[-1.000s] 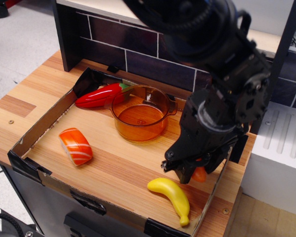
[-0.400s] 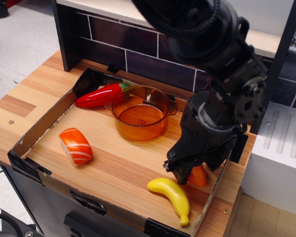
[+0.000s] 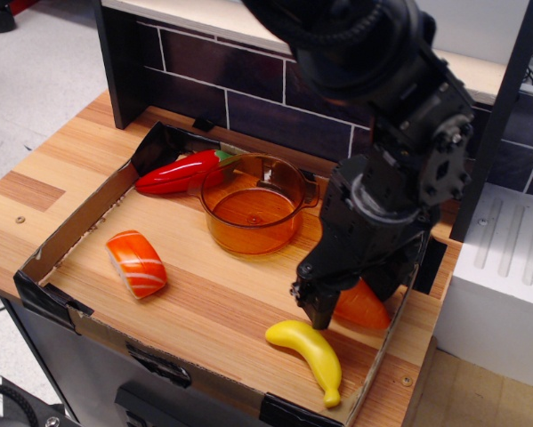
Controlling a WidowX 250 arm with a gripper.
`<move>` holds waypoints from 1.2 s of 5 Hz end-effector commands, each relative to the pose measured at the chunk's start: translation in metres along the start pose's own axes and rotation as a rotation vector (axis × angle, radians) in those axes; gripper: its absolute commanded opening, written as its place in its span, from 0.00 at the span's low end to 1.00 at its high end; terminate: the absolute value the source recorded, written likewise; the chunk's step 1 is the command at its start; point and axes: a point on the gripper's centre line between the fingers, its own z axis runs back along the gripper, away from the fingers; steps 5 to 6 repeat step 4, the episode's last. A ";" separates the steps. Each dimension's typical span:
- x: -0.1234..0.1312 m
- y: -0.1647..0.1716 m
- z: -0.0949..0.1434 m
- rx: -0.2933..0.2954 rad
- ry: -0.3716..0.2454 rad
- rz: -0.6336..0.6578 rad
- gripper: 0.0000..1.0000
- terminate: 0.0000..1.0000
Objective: Take carrot out of pot
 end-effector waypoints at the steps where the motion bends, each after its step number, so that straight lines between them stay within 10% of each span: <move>1: 0.021 0.007 0.099 -0.219 0.032 0.056 1.00 0.00; 3: 0.033 0.015 0.138 -0.271 0.037 0.087 1.00 0.00; 4: 0.033 0.015 0.138 -0.271 0.037 0.087 1.00 1.00; 6: 0.033 0.015 0.138 -0.271 0.037 0.087 1.00 1.00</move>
